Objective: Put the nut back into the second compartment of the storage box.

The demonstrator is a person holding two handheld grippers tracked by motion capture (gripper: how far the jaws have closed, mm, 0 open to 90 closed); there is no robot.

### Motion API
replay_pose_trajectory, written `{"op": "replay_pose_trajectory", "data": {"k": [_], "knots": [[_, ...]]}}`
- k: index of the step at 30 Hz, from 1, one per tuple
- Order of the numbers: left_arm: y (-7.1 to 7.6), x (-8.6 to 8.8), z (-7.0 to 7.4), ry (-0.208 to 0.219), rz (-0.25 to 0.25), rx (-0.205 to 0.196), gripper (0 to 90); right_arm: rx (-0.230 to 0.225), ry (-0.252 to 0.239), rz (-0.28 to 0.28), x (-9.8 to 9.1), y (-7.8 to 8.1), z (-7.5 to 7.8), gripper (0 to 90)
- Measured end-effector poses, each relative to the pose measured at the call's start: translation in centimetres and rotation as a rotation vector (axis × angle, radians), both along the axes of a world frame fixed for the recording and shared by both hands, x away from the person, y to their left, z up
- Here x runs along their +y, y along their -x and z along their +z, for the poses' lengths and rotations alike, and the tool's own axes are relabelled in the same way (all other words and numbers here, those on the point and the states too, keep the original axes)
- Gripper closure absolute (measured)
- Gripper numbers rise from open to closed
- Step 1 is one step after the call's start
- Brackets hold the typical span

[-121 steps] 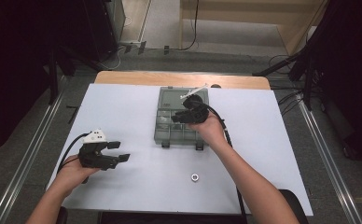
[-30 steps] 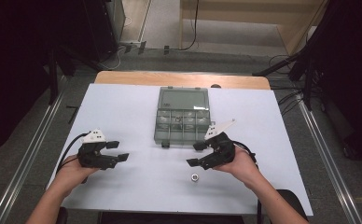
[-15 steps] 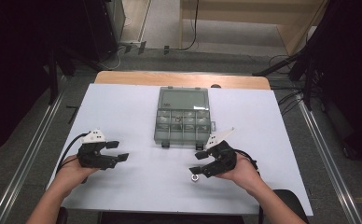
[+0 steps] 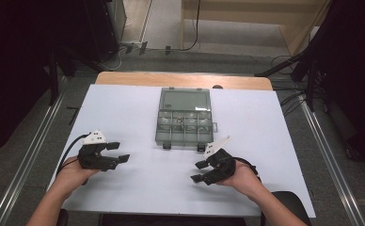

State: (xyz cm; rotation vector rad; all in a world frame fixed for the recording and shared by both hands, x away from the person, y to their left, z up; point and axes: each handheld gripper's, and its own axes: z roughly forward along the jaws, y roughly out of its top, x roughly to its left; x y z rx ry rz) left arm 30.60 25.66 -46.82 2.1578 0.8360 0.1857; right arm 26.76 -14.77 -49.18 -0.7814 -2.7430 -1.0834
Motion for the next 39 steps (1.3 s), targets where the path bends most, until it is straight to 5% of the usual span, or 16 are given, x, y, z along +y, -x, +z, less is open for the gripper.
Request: {"op": "replay_pose_trajectory", "data": {"k": [11,17,22,27,39], "knots": [[0.0,0.0,0.0,0.000,0.000,0.000,31.5,-0.061,0.102,0.099,0.9,0.8,-0.9,56.1],[0.0,0.0,0.0,-0.004,-0.003,0.000,31.5,-0.119,0.127,0.077,0.9,1.1,-1.0,69.2],[0.0,0.0,0.0,-0.002,-0.001,-0.001,31.5,-0.052,0.111,0.043,0.7,0.6,-0.9,70.4],[0.0,0.0,0.0,0.001,-0.003,-0.002,31.5,-0.036,0.126,0.018,1.1,0.2,-0.5,70.5],[-0.1,0.0,0.0,0.001,-0.002,-0.002,31.5,0.027,0.001,-0.080,0.4,-1.2,0.9,70.6]]}}
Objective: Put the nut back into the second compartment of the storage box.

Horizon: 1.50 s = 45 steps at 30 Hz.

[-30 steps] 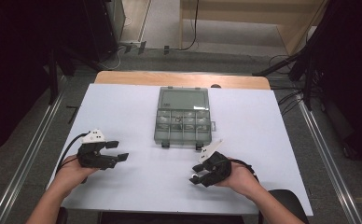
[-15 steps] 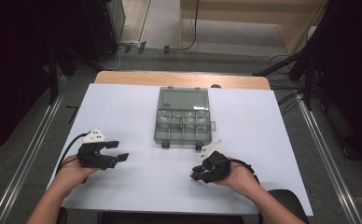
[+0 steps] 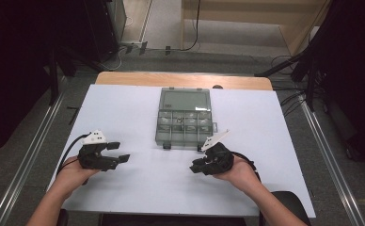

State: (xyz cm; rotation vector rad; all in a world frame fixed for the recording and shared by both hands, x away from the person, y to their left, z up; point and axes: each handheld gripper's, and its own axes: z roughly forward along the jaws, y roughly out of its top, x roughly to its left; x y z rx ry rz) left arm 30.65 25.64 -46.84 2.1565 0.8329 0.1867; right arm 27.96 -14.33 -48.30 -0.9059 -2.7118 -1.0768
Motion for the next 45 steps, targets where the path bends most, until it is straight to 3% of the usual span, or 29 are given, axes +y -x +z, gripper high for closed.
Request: {"op": "replay_pose_trajectory", "data": {"k": [7,14,18,35,45], "knots": [[-0.1,0.0,0.0,0.000,0.002,0.001,31.5,-0.008,-0.040,-0.019,0.4,-0.7,0.9,70.6],[-0.1,0.0,0.0,-0.003,0.001,0.001,31.5,-0.013,-0.034,-0.028,1.2,-1.5,1.3,70.6],[-0.1,0.0,-0.1,0.000,0.002,0.002,31.5,-0.010,-0.038,-0.060,0.8,-2.0,1.7,70.6],[0.0,0.0,0.0,0.002,0.000,0.002,31.5,-0.013,-0.063,-0.153,0.2,-5.4,3.6,70.6],[0.0,0.1,0.0,0.002,0.002,-0.002,31.5,-0.011,-0.070,-0.181,0.9,-7.4,4.7,70.6]]}}
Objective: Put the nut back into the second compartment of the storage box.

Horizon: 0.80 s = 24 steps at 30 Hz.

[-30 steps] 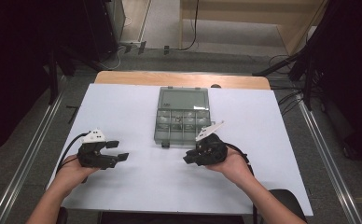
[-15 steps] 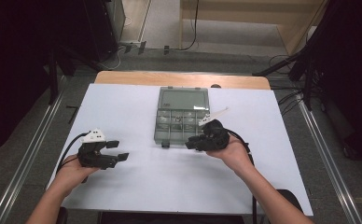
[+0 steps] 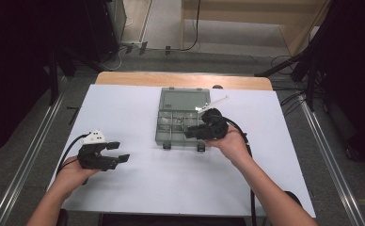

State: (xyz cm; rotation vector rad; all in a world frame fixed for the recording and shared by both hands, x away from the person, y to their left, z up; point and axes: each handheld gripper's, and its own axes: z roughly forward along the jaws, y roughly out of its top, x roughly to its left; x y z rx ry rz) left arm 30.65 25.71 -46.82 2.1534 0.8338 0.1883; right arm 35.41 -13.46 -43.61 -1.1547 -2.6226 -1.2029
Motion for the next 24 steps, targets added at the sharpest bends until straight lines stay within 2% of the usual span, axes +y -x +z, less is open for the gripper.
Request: {"op": "replay_pose_trajectory", "data": {"k": [24], "knots": [[0.0,0.1,0.0,0.007,-0.003,0.004,31.5,0.028,0.017,-0.066,2.7,-4.5,-0.6,70.5]]}}
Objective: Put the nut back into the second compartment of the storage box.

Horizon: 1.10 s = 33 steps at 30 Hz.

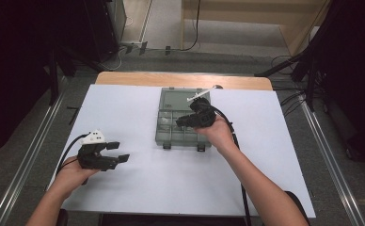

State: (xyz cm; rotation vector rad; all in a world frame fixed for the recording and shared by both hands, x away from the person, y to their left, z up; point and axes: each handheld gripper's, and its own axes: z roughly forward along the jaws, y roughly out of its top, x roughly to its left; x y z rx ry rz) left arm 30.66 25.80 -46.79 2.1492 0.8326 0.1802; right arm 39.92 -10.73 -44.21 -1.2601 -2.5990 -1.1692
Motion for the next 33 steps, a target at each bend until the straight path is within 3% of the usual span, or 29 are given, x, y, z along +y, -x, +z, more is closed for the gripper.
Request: {"op": "replay_pose_trajectory", "data": {"k": [12,18,21,23,28,33], "knots": [[-0.1,0.0,-0.1,-0.001,0.002,0.005,31.5,-0.009,0.029,-0.032,1.0,-2.0,-1.1,70.3],[-0.1,0.1,0.0,0.011,0.011,0.003,31.5,0.025,0.015,-0.020,1.5,-2.6,-2.1,69.4],[-0.2,0.1,-0.1,0.012,0.013,0.012,31.5,0.033,-0.033,-0.006,1.4,-2.9,-2.4,61.6],[-0.2,0.1,-0.1,0.007,0.009,0.019,31.5,0.008,-0.063,0.004,1.2,-2.9,-2.4,56.4],[-0.2,0.0,-0.1,0.010,0.008,0.020,31.5,-0.041,-0.082,0.009,0.6,-2.6,-1.7,46.0],[-0.3,0.0,0.0,0.014,0.011,0.023,31.5,-0.082,-0.101,0.007,-0.3,-2.1,-0.7,41.0]]}}
